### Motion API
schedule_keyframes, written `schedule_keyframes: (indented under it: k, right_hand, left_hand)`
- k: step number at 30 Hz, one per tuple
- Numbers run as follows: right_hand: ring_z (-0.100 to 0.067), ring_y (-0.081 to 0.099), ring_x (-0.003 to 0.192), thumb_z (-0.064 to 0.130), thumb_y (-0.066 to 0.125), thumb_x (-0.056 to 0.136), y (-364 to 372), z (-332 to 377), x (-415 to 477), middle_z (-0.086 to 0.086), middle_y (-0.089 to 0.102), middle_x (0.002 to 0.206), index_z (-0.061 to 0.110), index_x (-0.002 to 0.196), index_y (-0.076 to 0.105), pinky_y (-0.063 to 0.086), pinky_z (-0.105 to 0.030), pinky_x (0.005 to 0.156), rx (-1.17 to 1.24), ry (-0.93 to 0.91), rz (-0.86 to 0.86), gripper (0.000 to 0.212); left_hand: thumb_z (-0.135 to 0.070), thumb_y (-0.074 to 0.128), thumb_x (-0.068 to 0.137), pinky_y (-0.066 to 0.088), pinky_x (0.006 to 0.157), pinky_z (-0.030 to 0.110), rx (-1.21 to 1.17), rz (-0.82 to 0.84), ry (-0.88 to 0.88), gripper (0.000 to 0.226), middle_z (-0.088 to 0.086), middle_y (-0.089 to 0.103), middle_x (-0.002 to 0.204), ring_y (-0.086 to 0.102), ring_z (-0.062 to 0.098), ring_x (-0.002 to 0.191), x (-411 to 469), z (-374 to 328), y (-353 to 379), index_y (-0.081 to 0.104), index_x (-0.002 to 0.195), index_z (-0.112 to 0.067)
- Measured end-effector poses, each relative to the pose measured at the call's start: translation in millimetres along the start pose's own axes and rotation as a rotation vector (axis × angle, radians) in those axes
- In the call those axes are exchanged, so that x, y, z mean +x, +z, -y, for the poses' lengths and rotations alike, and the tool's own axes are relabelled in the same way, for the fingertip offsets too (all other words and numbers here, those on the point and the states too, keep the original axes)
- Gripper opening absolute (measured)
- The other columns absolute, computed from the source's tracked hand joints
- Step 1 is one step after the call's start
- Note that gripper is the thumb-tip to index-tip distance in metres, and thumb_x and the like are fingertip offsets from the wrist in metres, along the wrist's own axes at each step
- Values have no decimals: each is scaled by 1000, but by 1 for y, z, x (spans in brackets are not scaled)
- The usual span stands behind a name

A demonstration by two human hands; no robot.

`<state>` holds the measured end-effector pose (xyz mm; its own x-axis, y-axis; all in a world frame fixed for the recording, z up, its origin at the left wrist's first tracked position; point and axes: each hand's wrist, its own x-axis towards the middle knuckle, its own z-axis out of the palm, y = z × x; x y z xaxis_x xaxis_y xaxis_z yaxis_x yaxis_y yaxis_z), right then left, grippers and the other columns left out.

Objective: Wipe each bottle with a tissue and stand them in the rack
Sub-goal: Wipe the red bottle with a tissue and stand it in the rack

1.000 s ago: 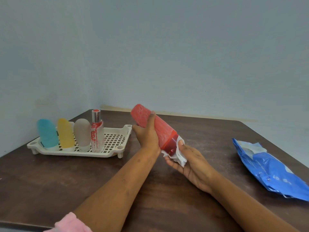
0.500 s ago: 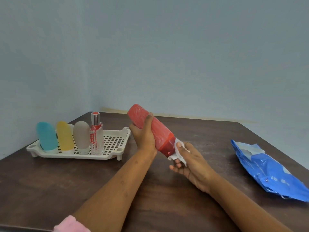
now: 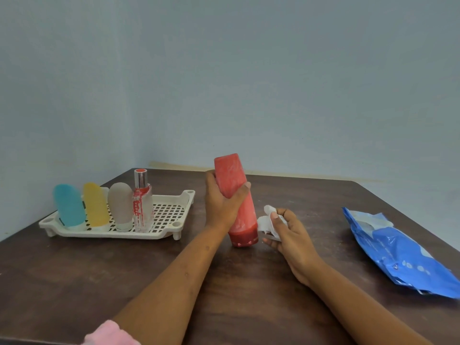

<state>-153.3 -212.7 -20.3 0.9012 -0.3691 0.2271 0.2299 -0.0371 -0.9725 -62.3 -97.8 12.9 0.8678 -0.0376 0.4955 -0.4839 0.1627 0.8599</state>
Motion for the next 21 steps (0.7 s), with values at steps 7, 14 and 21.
schedule_keyframes:
  k: [7,14,21]
  right_hand:
    - [-15,61,90,23,48,97,-1,-4,1,-7,61,105,13,104,56,55,-26,72,-68,-24,23,14]
    - [-6,63,80,18,48,97,1,-5,-1,-3,67,98,15,105,62,55,-28,78,-133,-103,68,17]
    - [17,46,112,13,55,93,3,-6,-5,19,53,124,23,121,63,33,-1,91,-633,-580,90,30]
  left_hand:
    - [-25,71,85,50,63,15,47,74,-27,47,-11,54,105,60,6,89,7,3,-4,36,117,-28]
    - [-32,73,84,54,81,42,-225,-209,-401,49,5,58,110,61,20,92,20,20,-16,38,117,-24]
    - [-40,74,81,49,69,36,-285,-420,-598,61,4,57,102,59,17,83,25,25,-16,40,125,-15]
